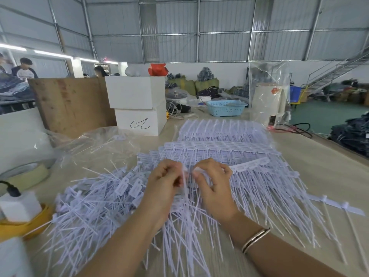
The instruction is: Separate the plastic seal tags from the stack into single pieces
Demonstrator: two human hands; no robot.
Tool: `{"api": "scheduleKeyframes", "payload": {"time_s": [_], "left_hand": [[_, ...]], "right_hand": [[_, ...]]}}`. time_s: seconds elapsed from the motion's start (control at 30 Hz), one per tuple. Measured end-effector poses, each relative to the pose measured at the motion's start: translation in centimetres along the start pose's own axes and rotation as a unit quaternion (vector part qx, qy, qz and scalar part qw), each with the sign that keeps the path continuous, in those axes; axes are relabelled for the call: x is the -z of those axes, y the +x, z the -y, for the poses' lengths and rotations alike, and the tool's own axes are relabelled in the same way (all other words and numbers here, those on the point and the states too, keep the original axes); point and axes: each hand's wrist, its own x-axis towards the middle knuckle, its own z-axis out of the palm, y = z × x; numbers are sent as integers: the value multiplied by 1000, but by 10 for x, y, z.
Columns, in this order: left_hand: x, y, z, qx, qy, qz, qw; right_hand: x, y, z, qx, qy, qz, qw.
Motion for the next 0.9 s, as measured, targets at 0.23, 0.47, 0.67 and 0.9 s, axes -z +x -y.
{"api": "scheduleKeyframes", "payload": {"time_s": [0.23,0.47,0.67,0.9], "left_hand": [[34,15,-12,-200,295,-70,932],[42,15,5,-343,628,-140,684],[19,2,0,-307,571,-18,761],[17,6,17,-260,467,87,840]], "right_hand": [[14,0,-18,-85,35,52,994],[9,-4,-20,-103,153,91,979],[2,-5,-12,-18,42,115,992],[8,-1,-6,37,0,144,989]]}}
